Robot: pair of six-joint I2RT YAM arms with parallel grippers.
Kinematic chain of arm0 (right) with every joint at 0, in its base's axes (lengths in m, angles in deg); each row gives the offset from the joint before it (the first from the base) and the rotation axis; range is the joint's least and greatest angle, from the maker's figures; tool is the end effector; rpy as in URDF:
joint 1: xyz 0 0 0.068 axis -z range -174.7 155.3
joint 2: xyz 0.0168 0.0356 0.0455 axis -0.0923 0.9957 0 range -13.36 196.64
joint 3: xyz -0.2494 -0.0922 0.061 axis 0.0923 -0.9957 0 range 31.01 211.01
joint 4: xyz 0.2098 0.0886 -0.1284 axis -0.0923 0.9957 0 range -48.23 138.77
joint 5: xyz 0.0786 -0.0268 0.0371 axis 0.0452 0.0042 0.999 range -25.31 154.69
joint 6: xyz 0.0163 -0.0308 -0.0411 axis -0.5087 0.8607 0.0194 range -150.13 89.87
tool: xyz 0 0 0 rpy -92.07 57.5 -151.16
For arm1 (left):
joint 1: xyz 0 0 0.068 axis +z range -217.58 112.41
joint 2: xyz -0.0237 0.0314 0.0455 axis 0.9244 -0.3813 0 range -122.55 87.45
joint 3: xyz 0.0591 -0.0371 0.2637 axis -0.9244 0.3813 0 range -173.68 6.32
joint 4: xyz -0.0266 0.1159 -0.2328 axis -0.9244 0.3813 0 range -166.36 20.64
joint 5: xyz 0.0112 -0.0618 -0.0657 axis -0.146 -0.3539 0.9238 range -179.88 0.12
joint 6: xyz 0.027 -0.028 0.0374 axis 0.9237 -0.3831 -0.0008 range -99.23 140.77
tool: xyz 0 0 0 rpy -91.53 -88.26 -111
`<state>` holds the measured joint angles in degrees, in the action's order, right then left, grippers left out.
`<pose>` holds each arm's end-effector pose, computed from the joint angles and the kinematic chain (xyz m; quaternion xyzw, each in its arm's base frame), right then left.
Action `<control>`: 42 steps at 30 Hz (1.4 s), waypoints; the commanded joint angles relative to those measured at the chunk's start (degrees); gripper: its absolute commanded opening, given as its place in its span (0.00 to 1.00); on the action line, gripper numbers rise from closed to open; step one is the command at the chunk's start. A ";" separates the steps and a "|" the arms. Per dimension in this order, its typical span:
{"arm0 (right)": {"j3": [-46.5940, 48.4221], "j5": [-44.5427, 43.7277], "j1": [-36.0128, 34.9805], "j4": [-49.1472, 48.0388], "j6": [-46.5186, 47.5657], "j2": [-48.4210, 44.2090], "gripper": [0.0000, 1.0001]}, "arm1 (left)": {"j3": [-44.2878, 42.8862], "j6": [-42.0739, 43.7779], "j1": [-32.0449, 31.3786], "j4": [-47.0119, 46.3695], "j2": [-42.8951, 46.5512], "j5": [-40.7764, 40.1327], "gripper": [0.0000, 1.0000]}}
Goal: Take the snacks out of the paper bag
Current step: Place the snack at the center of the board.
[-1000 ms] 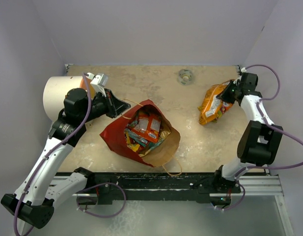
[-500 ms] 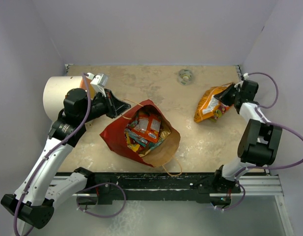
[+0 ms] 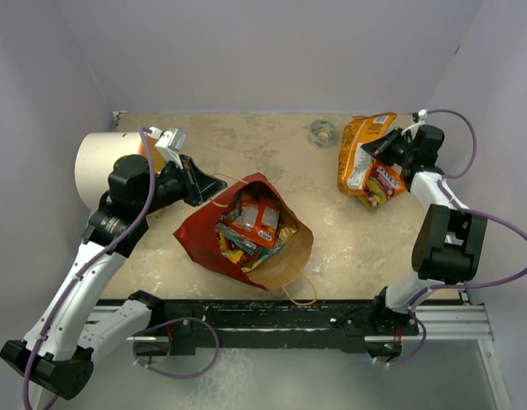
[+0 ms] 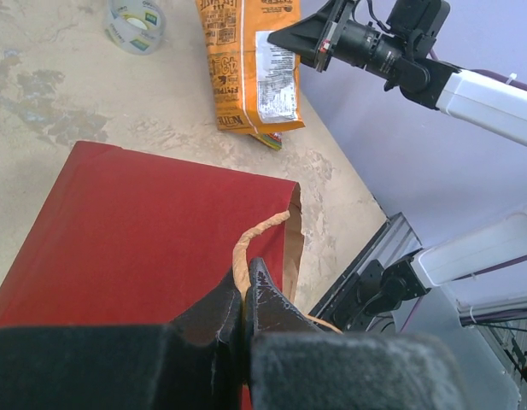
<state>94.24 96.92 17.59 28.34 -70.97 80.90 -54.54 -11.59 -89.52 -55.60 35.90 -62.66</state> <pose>0.3751 -0.0623 0.2705 0.2001 0.7667 0.3570 0.4947 0.1715 -0.0867 0.3980 0.0800 0.7628 -0.4428 0.4644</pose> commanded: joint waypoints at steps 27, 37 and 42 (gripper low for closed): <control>-6.15 -14.05 11.18 9.06 16.75 5.74 0.01 | -1.33 -0.11 -0.21 -1.12 0.43 1.15 0.00; -2.37 -22.15 9.09 15.78 18.36 -0.27 0.31 | -1.74 0.52 -0.15 -0.49 1.08 1.37 0.00; 2.39 -43.00 5.66 24.25 19.87 -5.11 0.51 | -1.00 0.08 -0.17 -1.48 1.27 3.13 0.00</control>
<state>91.18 69.99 25.50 46.66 -53.40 81.31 -54.54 -11.53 -89.52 -54.42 36.06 -61.43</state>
